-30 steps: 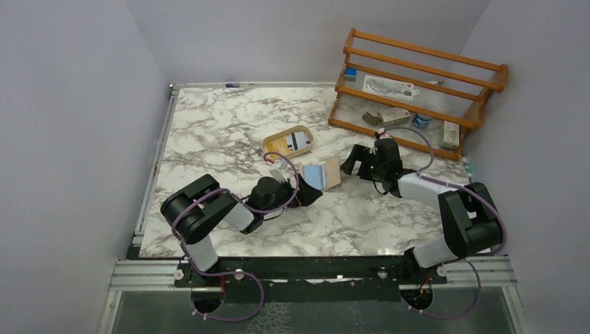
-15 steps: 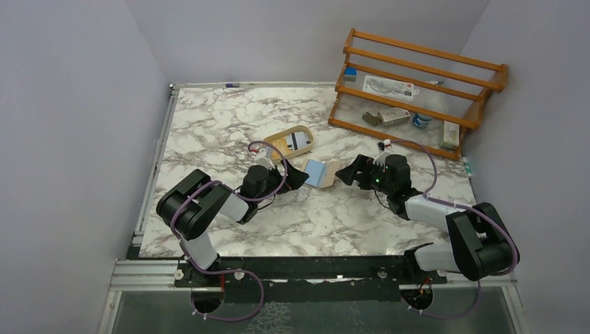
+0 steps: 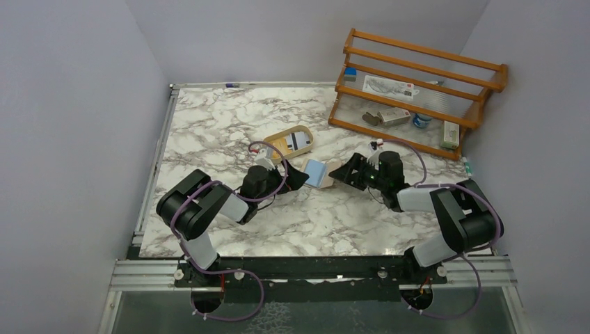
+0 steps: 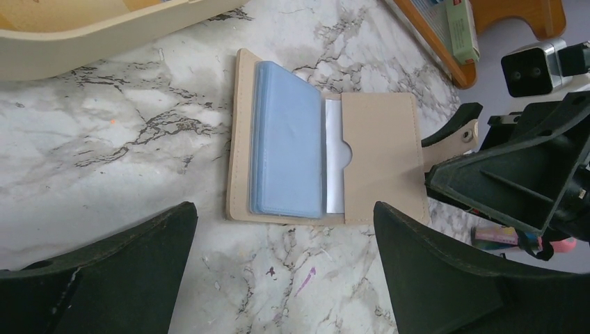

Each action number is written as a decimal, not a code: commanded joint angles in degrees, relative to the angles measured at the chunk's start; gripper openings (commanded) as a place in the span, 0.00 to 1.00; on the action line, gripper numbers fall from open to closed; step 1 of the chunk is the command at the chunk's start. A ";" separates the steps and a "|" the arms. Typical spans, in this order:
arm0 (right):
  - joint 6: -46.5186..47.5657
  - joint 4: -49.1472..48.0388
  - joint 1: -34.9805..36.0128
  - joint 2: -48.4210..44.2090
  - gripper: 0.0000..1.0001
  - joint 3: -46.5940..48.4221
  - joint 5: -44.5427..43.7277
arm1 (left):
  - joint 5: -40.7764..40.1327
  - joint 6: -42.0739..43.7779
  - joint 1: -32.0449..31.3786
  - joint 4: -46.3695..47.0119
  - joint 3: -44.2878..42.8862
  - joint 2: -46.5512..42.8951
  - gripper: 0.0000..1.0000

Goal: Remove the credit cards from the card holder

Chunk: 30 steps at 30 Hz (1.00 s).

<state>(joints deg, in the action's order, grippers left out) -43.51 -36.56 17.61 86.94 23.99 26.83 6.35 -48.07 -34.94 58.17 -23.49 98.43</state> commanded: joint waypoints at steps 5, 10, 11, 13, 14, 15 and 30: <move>-1.90 0.31 0.01 1.93 0.64 4.44 2.57 | -0.94 1.36 0.13 -1.45 1.60 -0.50 0.98; -1.32 1.30 0.47 3.84 0.41 5.96 2.31 | -1.26 1.62 0.13 -1.49 1.68 -0.61 0.98; -1.32 1.31 0.57 4.61 0.39 6.12 2.34 | -1.25 1.66 0.13 -1.48 1.76 -0.69 0.98; -1.19 1.31 0.88 5.83 0.37 6.40 2.38 | -1.30 1.67 0.22 -1.48 1.85 -0.87 0.98; -1.10 1.31 1.00 6.48 0.37 6.54 2.35 | -1.26 1.74 0.28 -1.48 1.94 -0.99 0.98; -0.99 1.26 1.17 7.17 0.37 6.70 2.49 | -1.25 1.75 0.31 -1.47 2.03 -1.11 0.98; 3.25 6.83 2.21 11.23 0.00 11.40 3.79 | 0.00 2.77 2.05 -1.49 3.46 -3.98 0.98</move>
<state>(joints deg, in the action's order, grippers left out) -42.48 -32.29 19.53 98.59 33.87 29.10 6.31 -47.18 -33.78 58.37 -20.99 96.27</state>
